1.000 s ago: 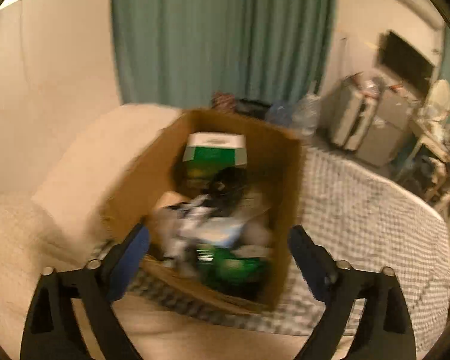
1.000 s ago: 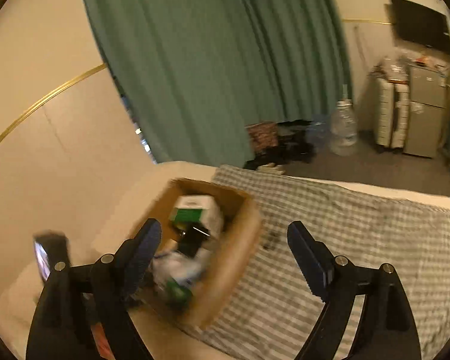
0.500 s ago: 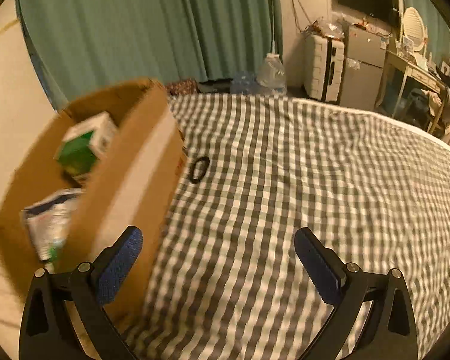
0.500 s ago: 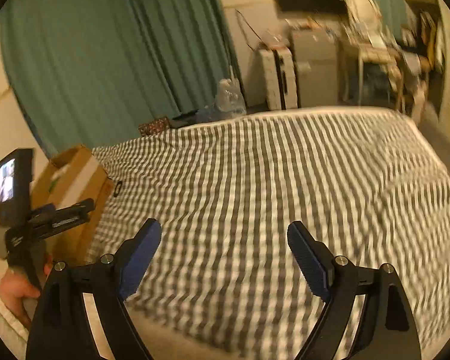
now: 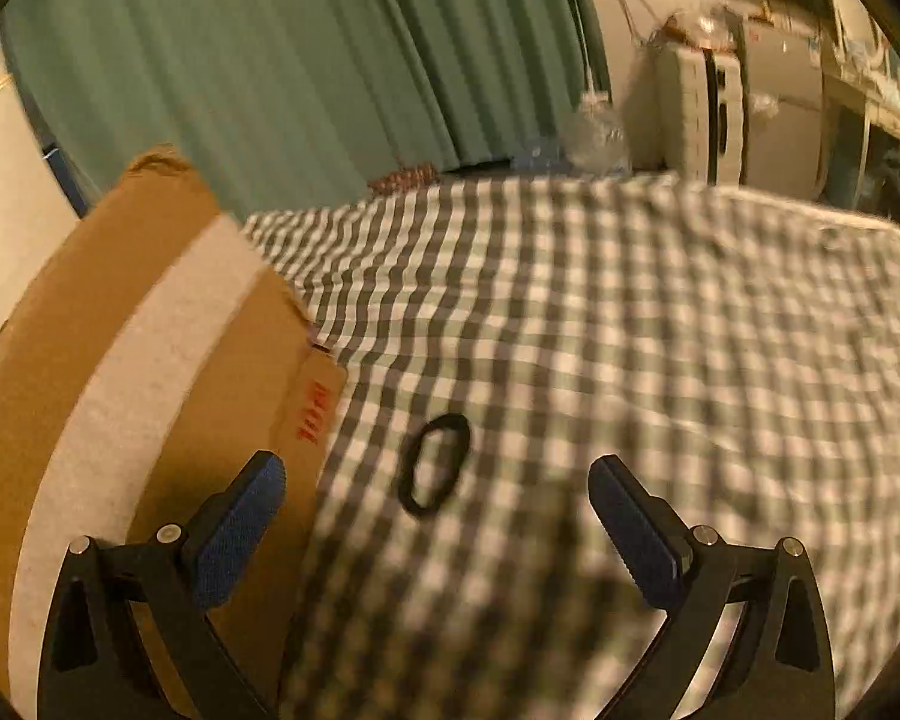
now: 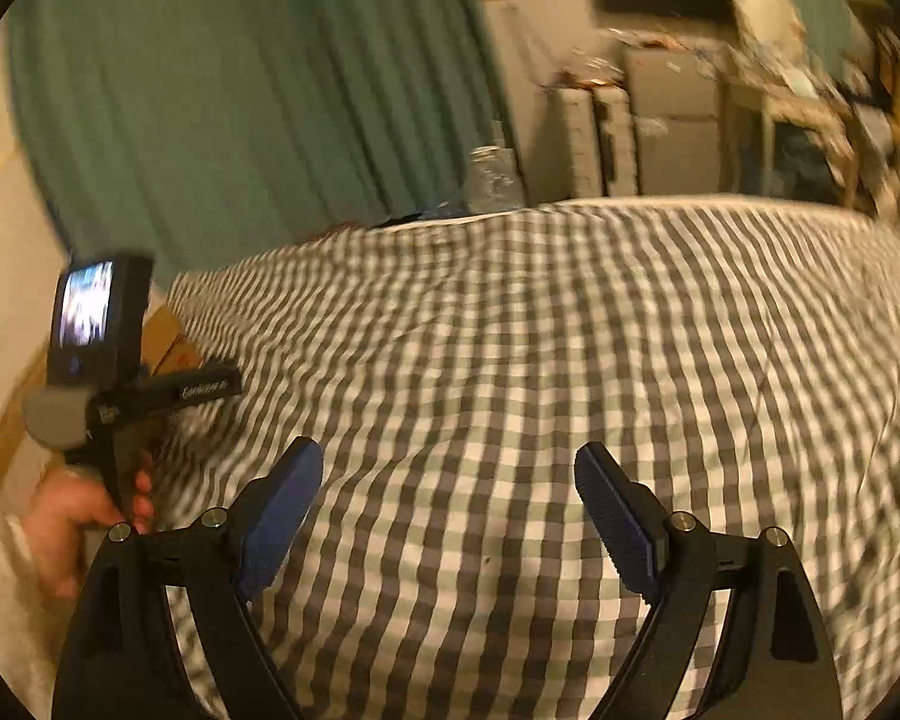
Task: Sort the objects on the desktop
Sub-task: 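Move the left tool toward the black hair tie on the bedspread, then grasp the black hair tie with the left tool, then drop the black hair tie into the cardboard box with the left tool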
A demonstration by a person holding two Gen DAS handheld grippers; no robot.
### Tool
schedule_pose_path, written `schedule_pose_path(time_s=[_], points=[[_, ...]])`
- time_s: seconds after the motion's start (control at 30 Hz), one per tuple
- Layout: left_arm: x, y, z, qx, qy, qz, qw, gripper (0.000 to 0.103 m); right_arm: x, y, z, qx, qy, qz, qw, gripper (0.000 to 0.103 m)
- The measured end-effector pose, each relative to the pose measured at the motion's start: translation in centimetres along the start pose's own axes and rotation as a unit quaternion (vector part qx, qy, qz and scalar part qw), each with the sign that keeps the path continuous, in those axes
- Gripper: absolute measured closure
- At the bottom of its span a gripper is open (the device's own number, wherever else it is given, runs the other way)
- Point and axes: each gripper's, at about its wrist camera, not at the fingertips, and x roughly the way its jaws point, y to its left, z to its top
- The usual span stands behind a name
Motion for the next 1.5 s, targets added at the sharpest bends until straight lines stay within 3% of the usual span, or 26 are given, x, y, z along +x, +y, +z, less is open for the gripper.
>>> schedule_pose_path(time_s=[0.1, 0.17, 0.37, 0.43, 0.47, 0.5, 0.53, 0.57, 0.67, 0.73, 0.87, 0.97, 1.1, 1.23, 1.37, 1.4, 1.43, 1.5], points=[[1.6, 0.3, 0.1, 0.042, 0.016, -0.033, 0.9984, 0.0, 0.2, -1.6, 0.0, 0.038, -0.001, -0.009, 0.999, 0.017], [1.8, 0.7, -0.3, 0.057, 0.003, -0.035, 0.9978, 0.0, 0.4, -1.9, -0.3, 0.047, 0.0, -0.018, 0.999, 0.017], [2.4, 1.2, -0.5, 0.057, 0.018, -0.046, 0.9972, 0.002, 1.3, 0.5, -0.3, -0.002, 0.009, -0.018, 1.0, 0.017], [2.5, 2.4, -0.6, 0.012, 0.056, -0.126, 0.9903, 0.042, 1.7, 0.9, -0.8, -0.012, 0.016, -0.019, 1.0, 0.017], [3.0, 4.0, -0.8, -0.04, 0.072, -0.161, 0.9835, 0.052, 1.9, 1.0, -1.1, -0.014, 0.02, -0.02, 0.999, 0.017], [2.7, 5.3, -1.1, -0.079, 0.072, -0.158, 0.9817, 0.087, 2.1, 1.0, -1.5, -0.014, 0.022, -0.023, 0.999, 0.018], [2.7, 6.0, -1.5, -0.098, 0.075, -0.165, 0.9786, 0.099, 2.0, 1.1, -1.9, -0.012, 0.022, -0.027, 0.999, 0.018], [2.7, 6.4, -2.0, -0.107, 0.077, -0.169, 0.9768, 0.099, 2.0, 1.3, -2.3, -0.012, 0.02, -0.033, 0.999, 0.02], [1.3, 5.2, -2.6, -0.056, 0.06, -0.146, 0.9858, 0.099, 2.3, 1.3, -2.9, -0.011, 0.026, -0.041, 0.999, 0.022], [0.4, 5.0, -3.0, -0.06, 0.061, -0.152, 0.9846, 0.099, 2.3, 1.5, -3.2, -0.016, 0.028, -0.048, 0.998, 0.027], [-3.2, 4.4, -3.3, -0.066, 0.047, -0.172, 0.9818, 0.099, 2.5, 1.3, -3.4, -0.01, 0.036, -0.05, 0.998, 0.027], [-8.5, 5.8, -2.6, -0.066, 0.012, -0.214, 0.9746, 0.099, 2.1, 0.3, -3.3, 0.017, 0.042, -0.049, 0.998, 0.027], [-14.9, 9.1, 0.0, -0.061, -0.038, -0.232, 0.9702, 0.099, 0.9, 0.6, -2.1, 0.014, 0.054, -0.047, 0.997, 0.027], [-17.7, 15.5, 1.6, -0.069, -0.074, -0.19, 0.9766, 0.099, -4.3, 3.0, 1.1, 0.003, 0.014, 0.004, 1.0, 0.027], [-15.7, 21.9, 1.3, -0.111, -0.048, -0.121, 0.9852, 0.096, -8.6, 6.0, 2.3, -0.01, -0.013, 0.027, 1.0, 0.027], [-15.1, 22.4, 1.0, -0.113, -0.037, -0.103, 0.9875, 0.083, -9.4, 6.7, 2.4, -0.013, -0.014, 0.029, 0.999, 0.026], [-14.3, 23.1, 0.3, -0.111, -0.017, -0.089, 0.9897, 0.05, -10.1, 7.5, 2.5, -0.014, -0.008, 0.031, 0.999, 0.026], [-13.7, 23.4, -0.4, -0.114, 0.013, -0.026, 0.9931, 0.015, -11.1, 8.8, 2.9, -0.011, 0.003, 0.033, 0.999, 0.015]])
